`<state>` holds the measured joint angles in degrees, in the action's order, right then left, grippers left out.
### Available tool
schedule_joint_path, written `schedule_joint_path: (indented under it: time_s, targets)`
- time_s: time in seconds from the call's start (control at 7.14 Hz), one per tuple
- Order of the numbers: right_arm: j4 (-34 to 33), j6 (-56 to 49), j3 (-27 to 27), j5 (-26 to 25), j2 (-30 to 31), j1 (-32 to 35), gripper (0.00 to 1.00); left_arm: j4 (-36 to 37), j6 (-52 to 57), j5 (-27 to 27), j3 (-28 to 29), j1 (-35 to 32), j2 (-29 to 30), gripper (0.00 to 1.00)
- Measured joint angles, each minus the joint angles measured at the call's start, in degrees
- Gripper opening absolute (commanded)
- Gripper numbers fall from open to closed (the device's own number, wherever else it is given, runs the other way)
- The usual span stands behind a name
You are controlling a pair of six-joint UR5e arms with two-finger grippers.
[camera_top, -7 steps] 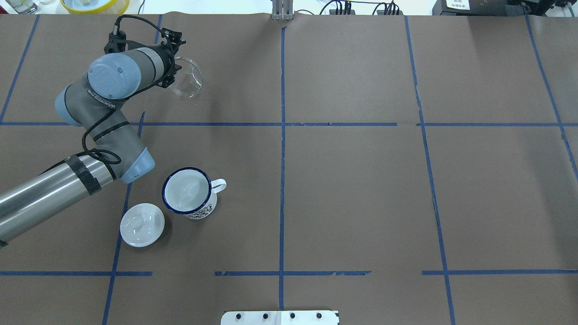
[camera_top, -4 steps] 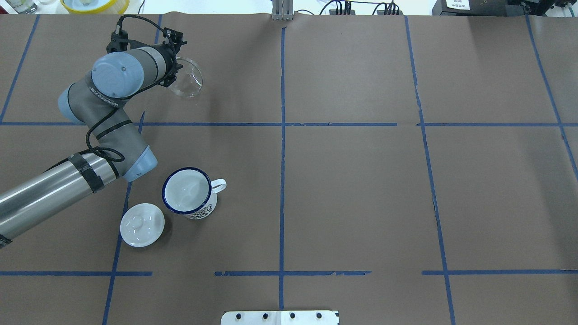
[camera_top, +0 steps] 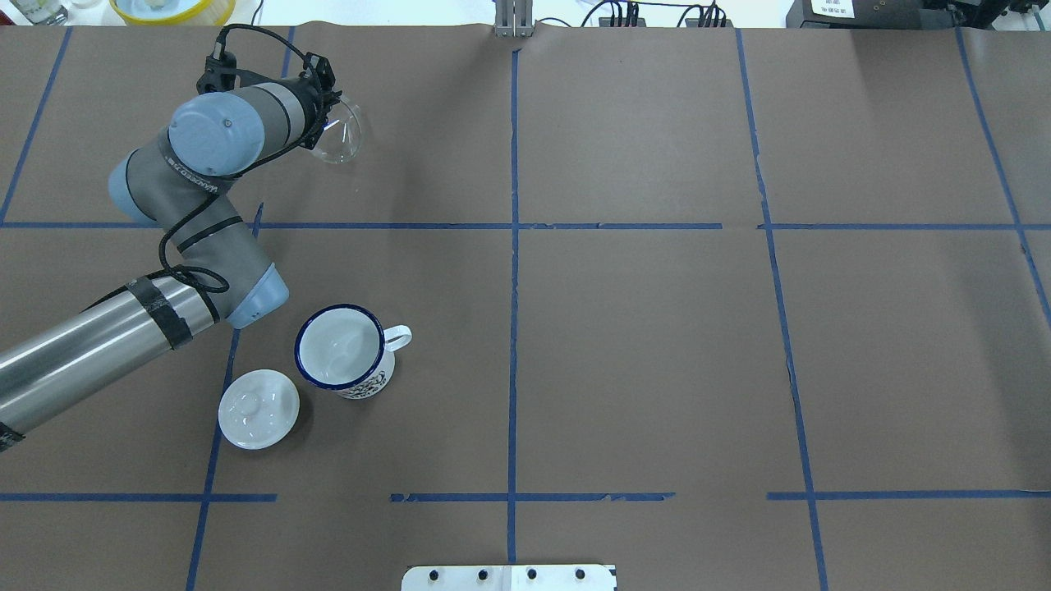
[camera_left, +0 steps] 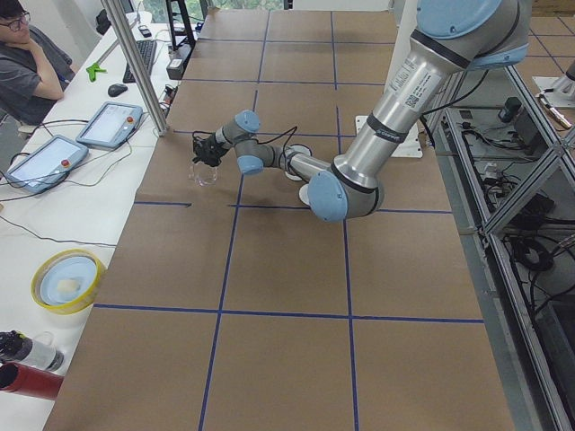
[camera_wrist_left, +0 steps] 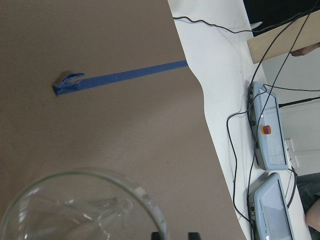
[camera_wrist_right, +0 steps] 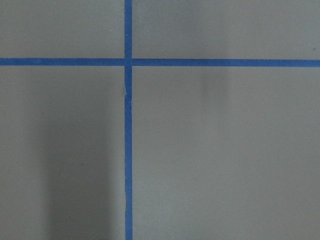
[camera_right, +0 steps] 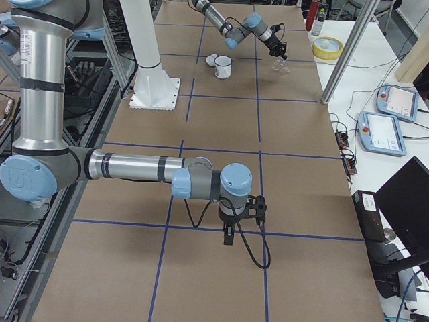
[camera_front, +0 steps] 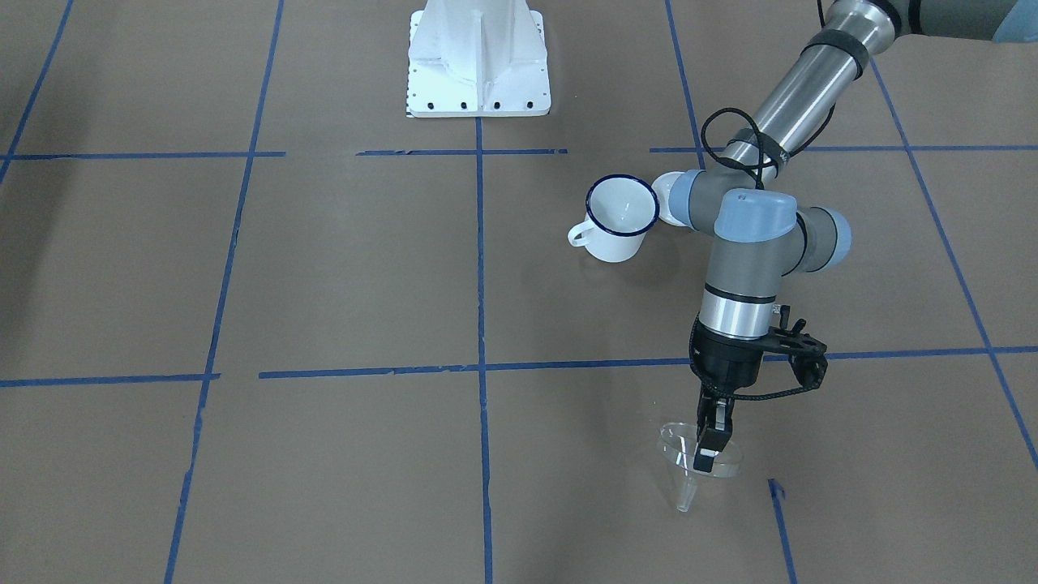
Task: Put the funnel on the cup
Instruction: 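Grasp the glass funnel's rim with the left gripper and lift it, then carry the funnel over the open white mug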
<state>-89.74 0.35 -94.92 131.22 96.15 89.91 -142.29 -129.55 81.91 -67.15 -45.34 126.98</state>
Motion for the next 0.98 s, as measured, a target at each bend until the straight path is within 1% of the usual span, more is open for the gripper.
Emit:
schedule_joint_path:
  time_s: [0.28, 0.42, 0.56, 0.7, 0.98]
  targets:
    - [0.0, 0.0, 0.0, 0.0, 0.0, 0.0, 1.0, 0.04, 2.66, 0.29, -2.43, -0.19, -0.17, 0.0]
    - [0.0, 0.0, 0.0, 0.0, 0.0, 0.0, 1.0, 0.44, 4.06, 1.94, -5.46, -0.76, -0.36, 0.0]
    - [0.0, 0.0, 0.0, 0.0, 0.0, 0.0, 1.0, 2.07, 5.48, 5.21, -9.39, -1.56, -0.56, 0.0]
    - [0.0, 0.0, 0.0, 0.0, 0.0, 0.0, 1.0, 6.14, 6.44, 7.96, -14.57, -2.1, -0.66, 0.0]
    - [0.0, 0.0, 0.01, 0.0, 0.0, 0.0, 1.0, 20.83, 9.77, 13.18, -28.04, -2.34, -1.26, 0.0]
